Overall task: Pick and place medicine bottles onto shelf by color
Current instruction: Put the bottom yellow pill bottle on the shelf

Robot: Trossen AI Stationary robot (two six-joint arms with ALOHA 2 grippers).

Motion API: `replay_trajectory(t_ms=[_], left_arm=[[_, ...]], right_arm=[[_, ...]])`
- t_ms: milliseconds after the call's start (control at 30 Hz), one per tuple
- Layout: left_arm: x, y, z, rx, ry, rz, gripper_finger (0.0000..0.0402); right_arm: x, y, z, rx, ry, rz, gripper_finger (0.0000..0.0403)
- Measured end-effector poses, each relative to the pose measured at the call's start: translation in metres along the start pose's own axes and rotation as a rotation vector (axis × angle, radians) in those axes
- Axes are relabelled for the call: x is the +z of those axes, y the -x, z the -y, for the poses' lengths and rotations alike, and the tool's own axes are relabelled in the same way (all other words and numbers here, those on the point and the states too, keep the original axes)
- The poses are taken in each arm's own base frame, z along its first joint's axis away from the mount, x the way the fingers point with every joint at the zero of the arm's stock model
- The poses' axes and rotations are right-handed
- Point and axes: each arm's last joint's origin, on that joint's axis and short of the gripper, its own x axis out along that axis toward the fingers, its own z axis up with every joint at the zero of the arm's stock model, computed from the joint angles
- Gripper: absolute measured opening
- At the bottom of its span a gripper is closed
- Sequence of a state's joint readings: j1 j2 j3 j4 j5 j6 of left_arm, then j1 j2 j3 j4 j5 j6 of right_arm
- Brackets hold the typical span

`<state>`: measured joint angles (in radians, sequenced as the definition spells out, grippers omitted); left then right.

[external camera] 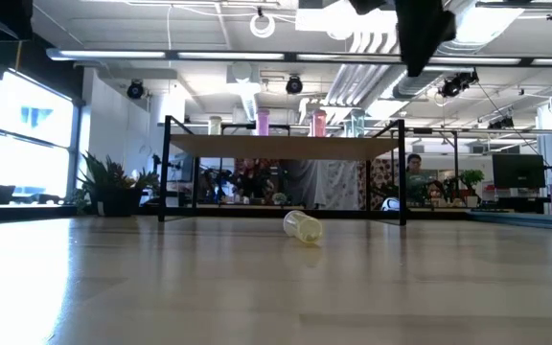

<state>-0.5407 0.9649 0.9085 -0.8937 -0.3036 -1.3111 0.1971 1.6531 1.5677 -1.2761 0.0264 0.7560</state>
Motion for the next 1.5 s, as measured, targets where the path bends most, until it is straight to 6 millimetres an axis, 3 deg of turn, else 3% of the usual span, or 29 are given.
replay_trajectory(t_ms=[267,567,767,1033,1500], left_arm=[[0.0,0.0,0.0,0.004,0.038,0.015,0.0225],[0.0,-0.008,0.002,0.045,0.089,0.055,0.0225],[-0.002,-0.018,0.005,0.085,0.074,0.049,0.0225],[-0.006,-0.028,0.008,0.12,0.052,0.011,0.0225],[-0.006,-0.03,0.011,0.103,0.041,0.015,0.0225]], right_arm=[[-0.03,-0.001,-0.02,-0.063,-0.027,-0.029,0.0161],[-0.064,-0.034,-0.027,-0.142,-0.097,-0.089,0.0161],[-0.08,-0.044,-0.031,-0.145,-0.154,-0.141,0.0161],[-0.105,-0.044,-0.044,-0.134,-0.177,-0.178,0.0161],[-0.169,-0.035,-0.065,-0.162,-0.188,-0.178,0.0161]])
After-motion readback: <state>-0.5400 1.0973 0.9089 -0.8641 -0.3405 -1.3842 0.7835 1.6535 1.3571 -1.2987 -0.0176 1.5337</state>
